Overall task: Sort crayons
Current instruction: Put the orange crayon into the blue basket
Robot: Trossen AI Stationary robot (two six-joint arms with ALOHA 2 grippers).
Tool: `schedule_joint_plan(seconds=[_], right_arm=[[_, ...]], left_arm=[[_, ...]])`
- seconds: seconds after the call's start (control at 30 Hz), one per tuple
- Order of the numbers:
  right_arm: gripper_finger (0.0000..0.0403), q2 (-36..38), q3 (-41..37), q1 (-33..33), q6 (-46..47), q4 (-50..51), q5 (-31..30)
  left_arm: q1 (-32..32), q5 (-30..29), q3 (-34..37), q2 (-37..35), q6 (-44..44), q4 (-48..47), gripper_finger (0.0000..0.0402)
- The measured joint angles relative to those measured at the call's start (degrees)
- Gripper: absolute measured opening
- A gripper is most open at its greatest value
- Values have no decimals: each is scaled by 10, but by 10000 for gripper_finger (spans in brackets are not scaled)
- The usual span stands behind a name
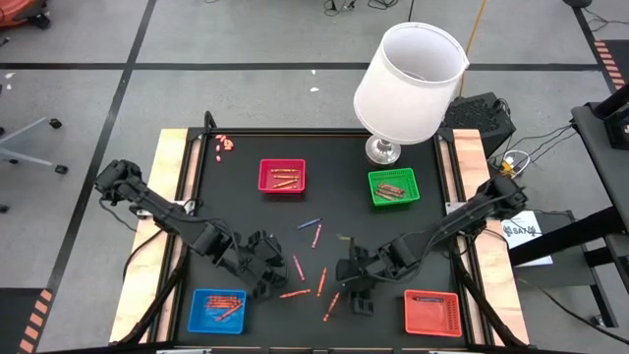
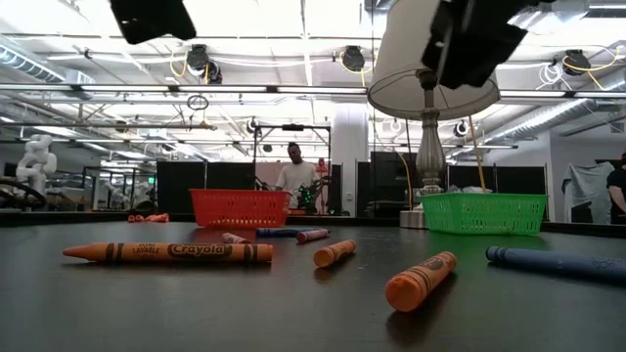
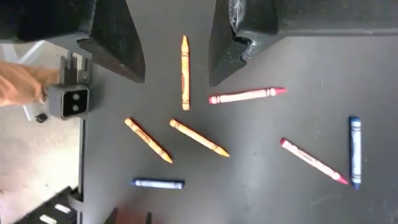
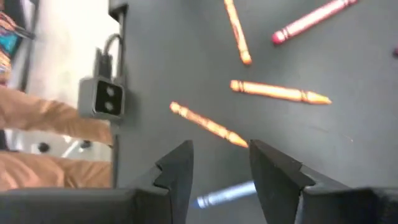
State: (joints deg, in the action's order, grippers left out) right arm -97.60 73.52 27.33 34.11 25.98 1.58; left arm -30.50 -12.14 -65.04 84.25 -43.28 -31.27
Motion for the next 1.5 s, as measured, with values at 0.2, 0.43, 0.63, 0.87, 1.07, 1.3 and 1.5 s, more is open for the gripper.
schedule_joint_plan(seconds=[0.2, 0.43, 0.63, 0.87, 1.07, 1.3, 1.5], right_arm=[[144, -17, 0, -9, 21, -31, 3], [145, -17, 0, -29, -109, -56, 0], [161, -32, 0, -60, -248, -59, 2], [177, -63, 0, -72, -390, -107, 79], [175, -91, 0, -75, -482, -116, 85], [165, -129, 0, -87, -554, -136, 91], [160, -160, 0, -98, -566, -191, 92]], left_arm=[[-7, -22, 0, 0, -31, -22, 175], [-7, -23, 0, 0, -75, -21, 175], [-7, -21, 0, 0, -112, 9, 175], [-10, -12, 0, 0, -135, 35, 175], [-10, -13, 0, 0, -150, 33, 175], [-10, -32, 0, 0, -165, 34, 175], [-10, -31, 0, 0, -195, 33, 175]])
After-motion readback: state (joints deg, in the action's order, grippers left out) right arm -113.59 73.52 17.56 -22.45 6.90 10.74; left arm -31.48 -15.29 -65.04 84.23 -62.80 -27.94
